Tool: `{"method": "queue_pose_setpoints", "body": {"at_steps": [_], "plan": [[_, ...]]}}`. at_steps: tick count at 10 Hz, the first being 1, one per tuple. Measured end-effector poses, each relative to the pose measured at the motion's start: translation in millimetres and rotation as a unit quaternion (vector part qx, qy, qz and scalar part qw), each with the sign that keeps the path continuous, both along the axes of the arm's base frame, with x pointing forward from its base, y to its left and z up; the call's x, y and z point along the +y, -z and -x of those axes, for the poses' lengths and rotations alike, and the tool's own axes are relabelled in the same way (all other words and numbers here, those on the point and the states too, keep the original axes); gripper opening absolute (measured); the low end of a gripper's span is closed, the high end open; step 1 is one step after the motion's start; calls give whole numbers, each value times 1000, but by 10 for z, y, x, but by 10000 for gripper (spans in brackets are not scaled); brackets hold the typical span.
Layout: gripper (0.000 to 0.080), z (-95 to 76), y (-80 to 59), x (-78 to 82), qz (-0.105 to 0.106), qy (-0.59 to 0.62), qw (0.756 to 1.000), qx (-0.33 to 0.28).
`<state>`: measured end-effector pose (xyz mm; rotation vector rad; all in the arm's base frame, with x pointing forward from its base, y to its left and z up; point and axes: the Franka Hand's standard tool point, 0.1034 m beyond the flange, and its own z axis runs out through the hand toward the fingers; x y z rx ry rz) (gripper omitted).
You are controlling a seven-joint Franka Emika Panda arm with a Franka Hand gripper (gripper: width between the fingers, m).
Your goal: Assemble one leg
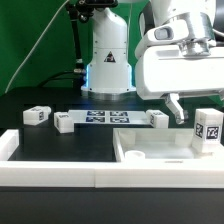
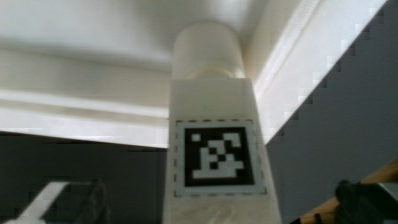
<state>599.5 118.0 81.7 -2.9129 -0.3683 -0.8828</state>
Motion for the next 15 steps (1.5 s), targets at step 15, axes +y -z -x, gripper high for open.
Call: {"method": "queue_pose_setpoints", "body": {"at_steps": [15], "plan": [[649, -17, -50, 149, 6, -36, 964, 264]]}}
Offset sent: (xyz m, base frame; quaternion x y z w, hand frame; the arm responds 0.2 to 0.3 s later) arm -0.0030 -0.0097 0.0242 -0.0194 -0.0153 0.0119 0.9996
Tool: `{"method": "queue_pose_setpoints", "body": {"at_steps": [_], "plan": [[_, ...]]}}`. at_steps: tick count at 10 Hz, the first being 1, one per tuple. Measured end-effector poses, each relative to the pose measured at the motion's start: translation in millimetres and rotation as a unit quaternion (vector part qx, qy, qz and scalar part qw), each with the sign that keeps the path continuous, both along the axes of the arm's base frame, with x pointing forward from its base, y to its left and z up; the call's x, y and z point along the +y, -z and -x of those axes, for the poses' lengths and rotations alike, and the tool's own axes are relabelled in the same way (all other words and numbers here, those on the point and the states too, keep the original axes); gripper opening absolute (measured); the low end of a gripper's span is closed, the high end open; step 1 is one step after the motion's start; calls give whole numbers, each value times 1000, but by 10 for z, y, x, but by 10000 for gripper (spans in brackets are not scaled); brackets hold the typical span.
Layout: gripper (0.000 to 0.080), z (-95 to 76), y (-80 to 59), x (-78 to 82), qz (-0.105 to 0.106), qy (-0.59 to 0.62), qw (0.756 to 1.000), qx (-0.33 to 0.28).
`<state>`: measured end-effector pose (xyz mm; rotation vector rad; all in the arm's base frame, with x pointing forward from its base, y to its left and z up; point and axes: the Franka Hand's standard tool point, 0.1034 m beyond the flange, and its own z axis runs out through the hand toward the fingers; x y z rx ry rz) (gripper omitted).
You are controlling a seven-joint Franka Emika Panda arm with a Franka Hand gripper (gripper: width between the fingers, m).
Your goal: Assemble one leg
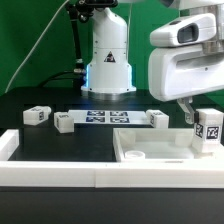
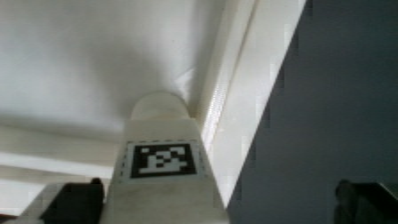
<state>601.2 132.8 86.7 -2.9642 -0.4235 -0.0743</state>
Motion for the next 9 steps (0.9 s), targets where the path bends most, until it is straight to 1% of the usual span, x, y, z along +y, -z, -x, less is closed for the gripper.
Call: {"method": "queue_pose_setpoints", "body": {"at_steps": [1, 3, 4, 6, 8, 9], "plan": [[649, -5, 4, -20, 0, 2, 1000, -1], [649, -72, 18, -194, 6, 35, 999, -12], [649, -102, 4, -209, 6, 46, 999, -18], [649, -150, -25, -147, 4, 58, 998, -32], [649, -144, -29, -100, 2, 61, 998, -30], [532, -145, -27, -108, 3, 62, 998, -30]]}}
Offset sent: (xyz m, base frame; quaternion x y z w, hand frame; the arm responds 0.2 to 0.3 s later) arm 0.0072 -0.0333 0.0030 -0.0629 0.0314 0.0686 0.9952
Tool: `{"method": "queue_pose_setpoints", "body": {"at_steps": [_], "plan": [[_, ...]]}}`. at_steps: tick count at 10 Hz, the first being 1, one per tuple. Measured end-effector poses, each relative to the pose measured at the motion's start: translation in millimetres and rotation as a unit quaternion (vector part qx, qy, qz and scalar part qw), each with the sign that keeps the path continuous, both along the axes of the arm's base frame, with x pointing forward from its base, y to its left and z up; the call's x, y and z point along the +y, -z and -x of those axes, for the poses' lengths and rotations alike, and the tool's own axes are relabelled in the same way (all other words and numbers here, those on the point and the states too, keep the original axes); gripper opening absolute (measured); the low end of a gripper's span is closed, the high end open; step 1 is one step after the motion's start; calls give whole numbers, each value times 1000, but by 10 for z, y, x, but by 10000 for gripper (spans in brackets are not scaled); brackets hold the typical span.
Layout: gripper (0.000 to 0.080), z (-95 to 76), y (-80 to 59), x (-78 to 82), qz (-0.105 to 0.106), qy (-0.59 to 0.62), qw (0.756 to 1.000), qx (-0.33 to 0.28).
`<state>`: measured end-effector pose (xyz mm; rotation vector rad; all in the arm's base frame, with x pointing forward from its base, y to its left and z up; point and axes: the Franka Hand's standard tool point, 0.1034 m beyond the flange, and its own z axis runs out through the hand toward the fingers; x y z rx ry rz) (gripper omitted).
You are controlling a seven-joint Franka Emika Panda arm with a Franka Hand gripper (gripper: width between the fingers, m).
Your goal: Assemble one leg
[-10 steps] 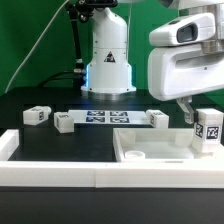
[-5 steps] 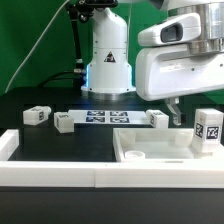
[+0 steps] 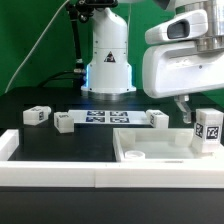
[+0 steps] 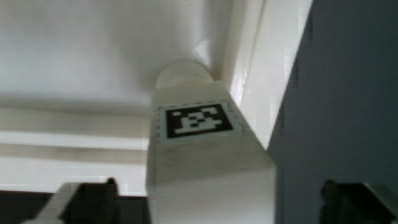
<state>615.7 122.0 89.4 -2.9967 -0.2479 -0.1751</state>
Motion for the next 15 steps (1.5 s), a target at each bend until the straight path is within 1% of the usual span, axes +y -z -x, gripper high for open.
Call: {"method": "queue_pose_setpoints", "body": {"at_steps": [1, 2, 3, 6, 7, 9, 10, 11, 12, 13, 14, 15], "plan": [[396, 0, 0, -1, 0, 0, 1000, 0], [396, -4, -1, -9, 0, 1, 1000, -1], [297, -3, 1, -10, -1, 8, 1000, 1], [297, -3, 1, -10, -2, 24, 1000, 3], [297, -4, 0, -16, -8, 84, 996, 11], [297, -6, 8, -44, -23, 206, 978, 29], [297, -4, 11, -50, -27, 240, 970, 33], [297, -8, 17, -68, -38, 306, 951, 39], [297, -7, 18, -72, -46, 372, 926, 49], [297, -3, 20, -64, -53, 445, 892, 60], [297, 0, 20, -51, -55, 474, 877, 63], [297, 4, 22, -32, -61, 535, 840, 71]]}}
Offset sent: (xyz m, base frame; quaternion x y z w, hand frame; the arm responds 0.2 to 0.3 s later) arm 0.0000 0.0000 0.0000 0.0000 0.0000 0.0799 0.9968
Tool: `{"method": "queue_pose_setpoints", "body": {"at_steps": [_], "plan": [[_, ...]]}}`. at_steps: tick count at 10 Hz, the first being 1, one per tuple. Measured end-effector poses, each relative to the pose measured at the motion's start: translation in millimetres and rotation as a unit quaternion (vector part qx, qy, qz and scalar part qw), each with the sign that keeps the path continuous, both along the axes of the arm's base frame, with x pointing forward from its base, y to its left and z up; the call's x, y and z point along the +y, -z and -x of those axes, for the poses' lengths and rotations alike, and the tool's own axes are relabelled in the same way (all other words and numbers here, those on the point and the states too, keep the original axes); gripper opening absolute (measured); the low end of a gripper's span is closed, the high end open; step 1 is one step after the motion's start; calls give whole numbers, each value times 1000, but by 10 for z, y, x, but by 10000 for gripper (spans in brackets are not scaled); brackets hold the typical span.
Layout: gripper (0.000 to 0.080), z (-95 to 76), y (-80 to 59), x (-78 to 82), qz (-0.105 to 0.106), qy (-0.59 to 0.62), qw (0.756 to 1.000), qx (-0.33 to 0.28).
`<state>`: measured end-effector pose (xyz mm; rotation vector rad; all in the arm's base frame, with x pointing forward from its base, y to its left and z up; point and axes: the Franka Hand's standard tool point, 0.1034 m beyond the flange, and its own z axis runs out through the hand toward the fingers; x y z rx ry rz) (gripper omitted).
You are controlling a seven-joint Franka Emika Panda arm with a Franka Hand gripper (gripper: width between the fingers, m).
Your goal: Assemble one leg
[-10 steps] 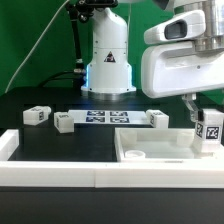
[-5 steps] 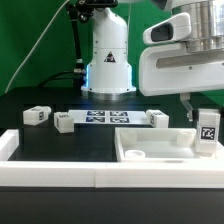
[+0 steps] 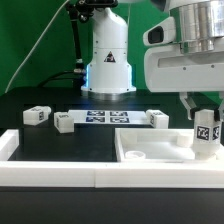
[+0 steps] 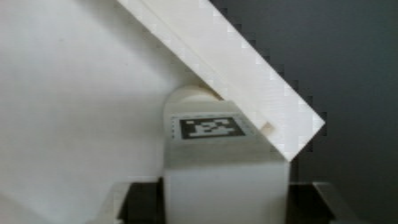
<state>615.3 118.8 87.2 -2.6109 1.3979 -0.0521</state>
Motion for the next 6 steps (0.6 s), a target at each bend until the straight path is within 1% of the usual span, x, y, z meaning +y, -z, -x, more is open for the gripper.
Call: {"method": "queue_pose_setpoints", "body": {"at_steps": [1, 2, 3, 4, 5, 6], "plan": [[297, -2, 1, 2, -2, 32, 999, 4], [297, -2, 4, -1, -15, 92, 996, 13], [297, -5, 5, -9, -25, 117, 993, 16], [297, -3, 5, -2, -27, 123, 992, 17], [381, -2, 10, -4, -24, 99, 995, 14], [568, -4, 12, -15, -19, 55, 998, 7]]}}
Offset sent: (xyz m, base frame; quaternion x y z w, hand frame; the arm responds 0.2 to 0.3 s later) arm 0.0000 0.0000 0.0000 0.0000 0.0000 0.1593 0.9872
